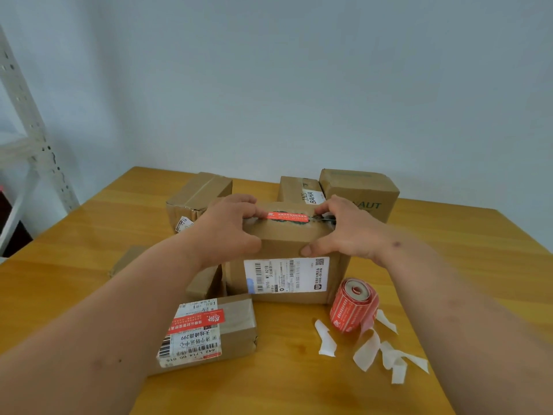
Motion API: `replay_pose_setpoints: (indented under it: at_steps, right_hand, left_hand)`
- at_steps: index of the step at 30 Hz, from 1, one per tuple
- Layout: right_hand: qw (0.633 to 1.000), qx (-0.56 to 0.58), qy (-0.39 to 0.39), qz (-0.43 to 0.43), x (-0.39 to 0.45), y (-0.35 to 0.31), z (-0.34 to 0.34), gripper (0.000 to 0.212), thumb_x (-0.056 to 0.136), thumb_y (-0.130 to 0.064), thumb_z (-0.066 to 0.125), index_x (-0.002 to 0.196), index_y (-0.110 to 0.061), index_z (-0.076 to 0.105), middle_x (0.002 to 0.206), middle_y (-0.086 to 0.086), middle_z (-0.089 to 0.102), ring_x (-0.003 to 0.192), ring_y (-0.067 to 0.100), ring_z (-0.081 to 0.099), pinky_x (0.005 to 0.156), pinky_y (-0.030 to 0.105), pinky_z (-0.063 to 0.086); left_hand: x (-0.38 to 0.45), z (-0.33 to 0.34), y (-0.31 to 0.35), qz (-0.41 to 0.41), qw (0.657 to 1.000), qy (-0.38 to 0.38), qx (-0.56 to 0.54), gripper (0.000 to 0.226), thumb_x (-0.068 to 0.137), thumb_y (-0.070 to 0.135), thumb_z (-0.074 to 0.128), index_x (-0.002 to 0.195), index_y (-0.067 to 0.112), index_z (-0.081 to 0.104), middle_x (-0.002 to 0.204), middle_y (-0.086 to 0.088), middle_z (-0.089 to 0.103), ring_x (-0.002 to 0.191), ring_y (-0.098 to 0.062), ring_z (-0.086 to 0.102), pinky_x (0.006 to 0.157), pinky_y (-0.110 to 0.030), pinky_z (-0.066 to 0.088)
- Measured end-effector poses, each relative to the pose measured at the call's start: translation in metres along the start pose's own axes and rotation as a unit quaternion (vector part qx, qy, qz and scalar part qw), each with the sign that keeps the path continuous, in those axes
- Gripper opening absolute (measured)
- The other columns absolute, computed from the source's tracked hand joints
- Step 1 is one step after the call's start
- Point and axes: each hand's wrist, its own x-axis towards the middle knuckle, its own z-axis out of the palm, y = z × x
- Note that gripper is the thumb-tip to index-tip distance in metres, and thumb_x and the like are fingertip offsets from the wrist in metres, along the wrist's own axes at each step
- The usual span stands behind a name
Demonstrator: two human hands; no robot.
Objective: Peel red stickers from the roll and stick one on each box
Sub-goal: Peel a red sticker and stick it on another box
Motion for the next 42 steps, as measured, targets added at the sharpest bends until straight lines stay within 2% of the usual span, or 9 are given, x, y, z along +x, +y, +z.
replay_pose_setpoints:
  at_steps: [3, 9, 12, 16, 19, 23, 31, 36, 42]
  right_hand:
    - [1.000, -0.008, 0.001, 0.002, 0.003, -0.002, 0.004, 0.090, 0.050, -0.057, 0.082, 0.128, -0.036, 0.042, 0.129, -0.006, 0.038, 0.120, 0.023, 0.038, 0.099, 0.046, 0.041]
    - [0.999, -0.041, -0.026, 0.006, 0.002, -0.021, 0.005, 0.090, 0.054, -0.063, 0.079, 0.129, -0.035, 0.037, 0.124, -0.002, 0.030, 0.106, 0.020, 0.046, 0.086, 0.035, 0.045]
    - [0.995, -0.100, -0.017, 0.022, 0.003, -0.033, 0.010, 0.099, 0.052, -0.081, 0.067, 0.133, -0.035, 0.033, 0.125, 0.001, 0.030, 0.100, 0.022, 0.052, 0.082, 0.035, 0.047]
    - [0.991, -0.127, 0.005, 0.037, 0.010, -0.047, 0.018, 0.110, 0.050, -0.094, 0.048, 0.139, -0.033, 0.029, 0.138, 0.005, 0.027, 0.111, 0.029, 0.053, 0.091, 0.045, 0.050]
    - [0.996, -0.088, -0.022, 0.014, 0.015, -0.056, 0.016, 0.092, 0.063, -0.079, 0.061, 0.136, -0.029, 0.034, 0.132, 0.006, 0.033, 0.106, 0.025, 0.051, 0.093, 0.041, 0.047]
    - [0.998, -0.058, -0.008, -0.030, 0.024, -0.059, 0.019, 0.066, 0.076, -0.048, 0.072, 0.131, -0.030, 0.041, 0.118, 0.001, 0.042, 0.090, 0.016, 0.053, 0.064, 0.026, 0.041]
    - [0.995, 0.034, 0.067, -0.071, 0.041, -0.052, 0.042, 0.050, 0.095, -0.021, 0.052, 0.141, -0.028, 0.032, 0.130, -0.002, 0.050, 0.091, 0.009, 0.055, 0.065, 0.018, 0.041]
    - [0.997, 0.008, 0.069, -0.035, 0.029, -0.027, 0.021, 0.031, 0.096, -0.020, 0.049, 0.126, -0.025, 0.050, 0.110, -0.007, 0.060, 0.083, 0.006, 0.058, 0.067, 0.022, 0.047]
    - [0.998, -0.018, 0.064, -0.006, -0.007, 0.016, 0.003, 0.010, 0.093, -0.023, 0.055, 0.102, -0.025, 0.061, 0.103, -0.008, 0.059, 0.092, 0.011, 0.053, 0.064, 0.021, 0.037]
  left_hand:
    - [0.004, 0.002, -0.005, -0.021, 0.992, 0.047, 0.115, 0.063, 0.087, 0.007, 0.054, 0.137, 0.045, 0.049, 0.140, 0.016, 0.035, 0.135, -0.018, 0.022, 0.115, -0.043, 0.024]
    - [0.010, 0.012, -0.015, -0.079, 0.979, 0.152, 0.108, 0.064, 0.093, 0.003, 0.046, 0.136, 0.050, 0.047, 0.111, 0.005, 0.033, 0.111, -0.018, 0.035, 0.100, -0.037, 0.043]
    - [0.016, 0.015, -0.018, -0.078, 0.986, 0.127, 0.078, 0.060, 0.095, 0.006, 0.041, 0.144, 0.042, 0.040, 0.121, 0.002, 0.034, 0.104, -0.017, 0.043, 0.093, -0.028, 0.043]
    - [0.025, 0.016, -0.024, -0.072, 0.990, 0.120, -0.005, 0.046, 0.102, 0.021, 0.039, 0.147, 0.031, 0.040, 0.143, -0.004, 0.037, 0.125, -0.023, 0.043, 0.097, -0.027, 0.032]
    - [0.030, 0.015, -0.026, -0.124, 0.971, 0.125, -0.165, 0.048, 0.099, 0.047, 0.041, 0.143, 0.028, 0.039, 0.138, 0.000, 0.048, 0.118, -0.021, 0.049, 0.094, -0.034, 0.037]
    - [0.033, 0.015, -0.032, -0.131, 0.954, 0.109, -0.248, 0.075, 0.083, 0.058, 0.062, 0.144, 0.027, 0.033, 0.125, 0.003, 0.056, 0.106, -0.018, 0.060, 0.093, -0.040, 0.051]
    - [0.046, 0.008, -0.027, -0.082, 0.966, 0.242, -0.032, 0.050, 0.099, 0.032, 0.050, 0.147, 0.025, 0.037, 0.142, -0.004, 0.042, 0.130, -0.023, 0.041, 0.106, -0.035, 0.034]
    - [0.033, 0.010, -0.011, -0.070, 0.961, 0.248, 0.103, 0.050, 0.098, 0.034, 0.046, 0.146, 0.033, 0.034, 0.152, 0.004, 0.033, 0.142, -0.023, 0.020, 0.115, -0.044, 0.011]
    - [0.008, 0.045, 0.027, 0.011, 0.986, 0.157, 0.047, 0.038, 0.094, 0.031, 0.055, 0.131, 0.028, 0.052, 0.131, 0.003, 0.050, 0.124, -0.020, 0.043, 0.110, -0.044, 0.031]
